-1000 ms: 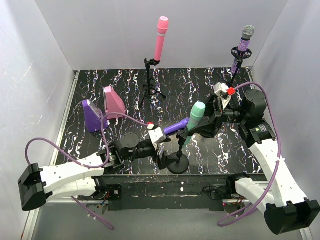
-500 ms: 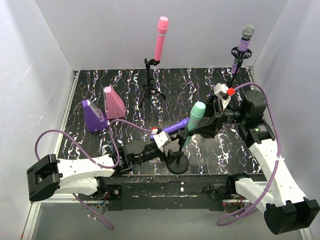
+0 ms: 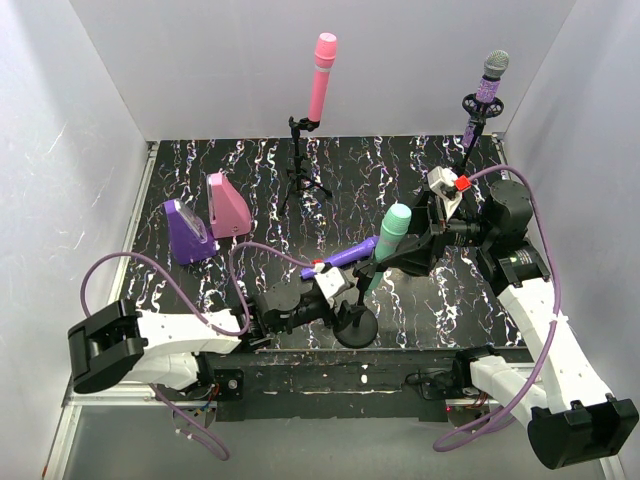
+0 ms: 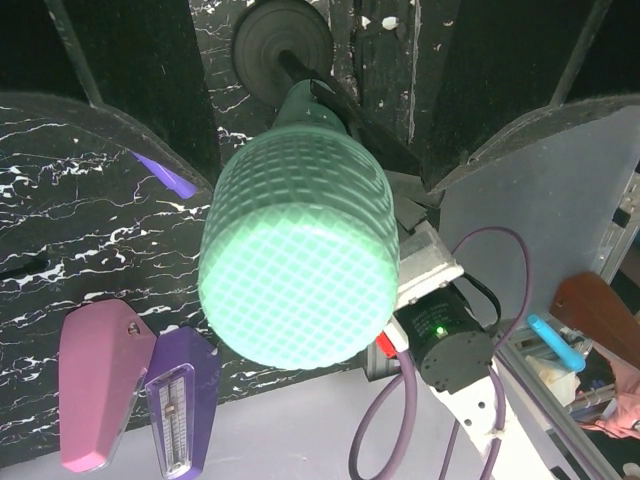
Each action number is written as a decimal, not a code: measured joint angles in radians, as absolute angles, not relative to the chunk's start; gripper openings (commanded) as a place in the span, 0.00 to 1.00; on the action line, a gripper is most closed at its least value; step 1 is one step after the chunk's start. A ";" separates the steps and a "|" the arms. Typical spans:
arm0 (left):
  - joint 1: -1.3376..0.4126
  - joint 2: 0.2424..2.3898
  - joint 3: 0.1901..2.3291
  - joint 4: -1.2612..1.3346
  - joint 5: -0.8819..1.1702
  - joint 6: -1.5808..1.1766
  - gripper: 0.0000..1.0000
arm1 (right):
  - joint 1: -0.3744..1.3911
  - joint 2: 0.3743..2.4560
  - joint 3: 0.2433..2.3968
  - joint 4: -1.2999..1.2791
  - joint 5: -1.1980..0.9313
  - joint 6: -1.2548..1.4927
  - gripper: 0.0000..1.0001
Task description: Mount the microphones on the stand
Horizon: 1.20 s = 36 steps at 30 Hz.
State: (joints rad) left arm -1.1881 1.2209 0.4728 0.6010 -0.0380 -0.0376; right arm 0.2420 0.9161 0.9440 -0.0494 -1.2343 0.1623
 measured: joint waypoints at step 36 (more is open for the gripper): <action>-1.197 1.237 0.464 0.658 -0.031 -0.060 0.00 | 0.241 0.916 0.937 -0.053 -1.238 0.160 0.90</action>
